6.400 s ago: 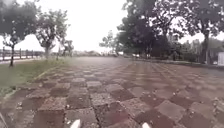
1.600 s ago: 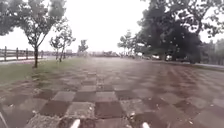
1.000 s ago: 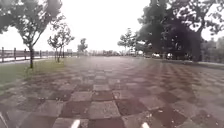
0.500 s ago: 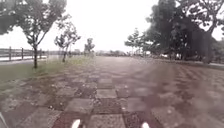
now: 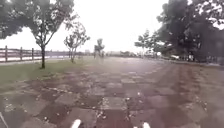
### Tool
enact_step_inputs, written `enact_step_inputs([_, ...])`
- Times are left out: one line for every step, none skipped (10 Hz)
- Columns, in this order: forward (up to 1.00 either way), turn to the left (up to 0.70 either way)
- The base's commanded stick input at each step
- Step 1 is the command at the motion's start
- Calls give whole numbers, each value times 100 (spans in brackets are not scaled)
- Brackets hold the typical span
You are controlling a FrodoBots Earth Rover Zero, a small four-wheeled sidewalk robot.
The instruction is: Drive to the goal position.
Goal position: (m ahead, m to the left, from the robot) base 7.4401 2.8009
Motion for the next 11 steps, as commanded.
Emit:
enact_step_inputs([70, 0])
enact_step_inputs([70, 0])
enact_step_inputs([70, 0])
enact_step_inputs([70, 0])
enact_step_inputs([70, 0])
enact_step_inputs([70, 0])
enact_step_inputs([70, 0])
enact_step_inputs([70, 0])
enact_step_inputs([70, 0])
enact_step_inputs([70, 0])
enact_step_inputs([70, 0])
